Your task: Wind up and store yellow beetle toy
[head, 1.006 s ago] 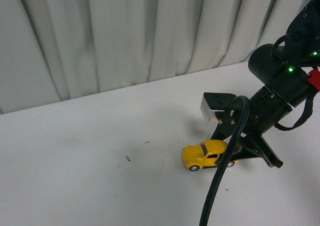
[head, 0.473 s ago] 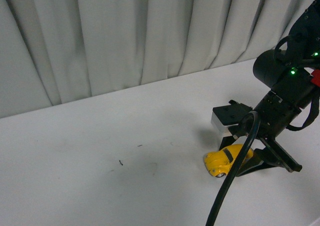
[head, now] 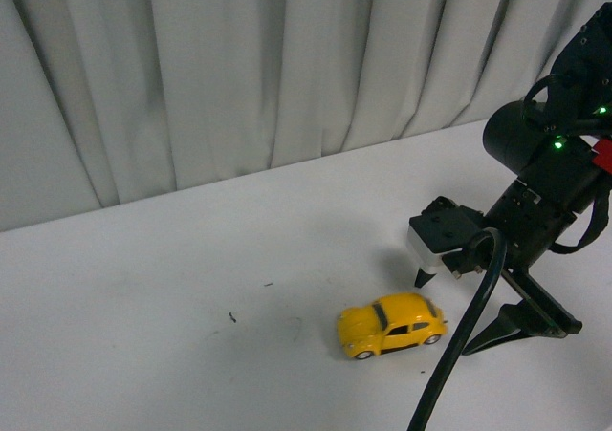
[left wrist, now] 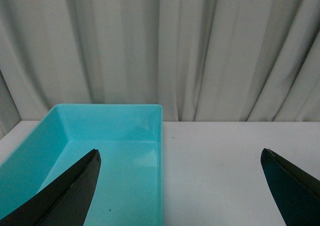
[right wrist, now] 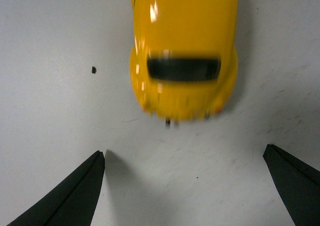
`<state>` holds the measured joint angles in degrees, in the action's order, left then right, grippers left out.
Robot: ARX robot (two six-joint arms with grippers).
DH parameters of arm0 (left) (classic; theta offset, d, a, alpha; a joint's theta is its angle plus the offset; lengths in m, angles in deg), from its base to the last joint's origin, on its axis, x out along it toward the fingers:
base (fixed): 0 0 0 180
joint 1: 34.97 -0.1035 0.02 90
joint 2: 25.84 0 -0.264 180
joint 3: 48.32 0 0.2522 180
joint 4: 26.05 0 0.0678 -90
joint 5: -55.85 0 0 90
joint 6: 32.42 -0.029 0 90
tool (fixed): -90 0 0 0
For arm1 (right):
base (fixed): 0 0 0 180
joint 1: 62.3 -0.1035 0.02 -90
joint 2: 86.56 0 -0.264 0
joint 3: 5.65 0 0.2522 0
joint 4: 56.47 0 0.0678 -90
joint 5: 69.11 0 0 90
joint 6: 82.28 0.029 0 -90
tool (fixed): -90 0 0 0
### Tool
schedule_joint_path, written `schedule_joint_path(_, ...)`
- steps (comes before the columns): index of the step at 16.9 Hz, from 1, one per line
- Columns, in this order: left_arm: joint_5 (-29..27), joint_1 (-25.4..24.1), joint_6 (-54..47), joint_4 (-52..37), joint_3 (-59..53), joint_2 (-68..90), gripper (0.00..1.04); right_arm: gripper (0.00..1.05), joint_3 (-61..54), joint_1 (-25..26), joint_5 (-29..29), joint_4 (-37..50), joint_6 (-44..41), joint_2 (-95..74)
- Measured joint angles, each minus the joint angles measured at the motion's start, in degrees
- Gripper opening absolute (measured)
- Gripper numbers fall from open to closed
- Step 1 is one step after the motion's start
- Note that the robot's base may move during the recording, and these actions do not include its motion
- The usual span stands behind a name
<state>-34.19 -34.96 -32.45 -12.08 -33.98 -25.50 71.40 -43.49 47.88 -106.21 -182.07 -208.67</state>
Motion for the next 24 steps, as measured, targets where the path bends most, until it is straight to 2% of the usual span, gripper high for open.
schedule_joint_path(11,0.0,0.0,0.0,-0.02,0.0,0.0,0.98,0.98,0.11,-0.28,-0.44,0.61,-0.37,-0.02)
schedule_joint_path(14,0.0,0.0,0.0,0.0,0.0,0.0,0.98,0.98,1.81,-1.99,-1.01,-3.76,-0.24,0.35)
schedule_joint_path(15,0.0,0.0,0.0,-0.02,0.0,0.0,0.98,0.98,2.23,-2.97,0.37,-5.7,-0.2,0.87)
schedule_joint_path(19,0.0,0.0,0.0,-0.02,0.0,0.0,0.98,0.98,3.39,-7.8,11.54,-3.67,-0.2,15.63)
schedule_joint_path(21,0.0,0.0,0.0,-0.02,0.0,0.0,0.98,0.98,2.93,-8.63,14.19,-1.84,-0.24,23.96)
schedule_joint_path(24,-0.02,0.0,0.0,-0.02,0.0,0.0,0.98,0.98,-0.17,-9.57,18.14,-4.37,-0.33,34.49)
